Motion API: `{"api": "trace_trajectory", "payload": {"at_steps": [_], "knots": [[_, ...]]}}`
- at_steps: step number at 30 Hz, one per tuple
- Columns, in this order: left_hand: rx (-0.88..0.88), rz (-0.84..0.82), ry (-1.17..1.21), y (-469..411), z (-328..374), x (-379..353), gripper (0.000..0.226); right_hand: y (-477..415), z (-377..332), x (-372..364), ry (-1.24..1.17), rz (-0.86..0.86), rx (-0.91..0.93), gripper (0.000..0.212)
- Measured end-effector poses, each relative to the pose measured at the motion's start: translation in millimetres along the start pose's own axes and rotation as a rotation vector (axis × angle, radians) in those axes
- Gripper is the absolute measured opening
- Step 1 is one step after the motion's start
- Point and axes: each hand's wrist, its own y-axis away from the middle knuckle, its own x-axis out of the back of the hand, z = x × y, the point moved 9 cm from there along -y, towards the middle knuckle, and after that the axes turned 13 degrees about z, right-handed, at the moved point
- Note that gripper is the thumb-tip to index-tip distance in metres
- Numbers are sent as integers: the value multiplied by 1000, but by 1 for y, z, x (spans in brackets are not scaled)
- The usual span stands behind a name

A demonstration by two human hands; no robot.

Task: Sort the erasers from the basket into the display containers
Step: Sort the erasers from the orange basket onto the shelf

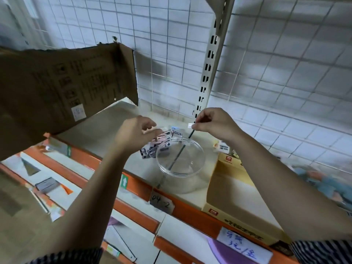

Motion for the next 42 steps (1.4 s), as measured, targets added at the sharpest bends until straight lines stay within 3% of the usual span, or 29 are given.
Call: {"api": "trace_trajectory", "payload": {"at_steps": [3,6,11,16,24,30,38,42], "knots": [[-4,243,15,21,-13,17,29,-7,-2,-22,42,-96,16,13],[40,346,9,36,-28,18,22,-12,-8,-41,59,-164,27,12],[65,393,6,44,-33,20,31,-21,-15,-68,88,-214,30,11],[22,310,-81,42,-33,7,28,-21,-15,-80,63,-207,9,3],[-62,339,4,28,-7,25,27,-12,-5,-27,50,-83,22,5],[-231,274,86,-5,103,29,32,13,7,63,59,147,36,3],[-451,-2,287,6,289,-47,41,75,51,208,126,408,-14,8],[-532,-85,358,34,373,-88,35,117,79,286,211,507,-36,13]]}}
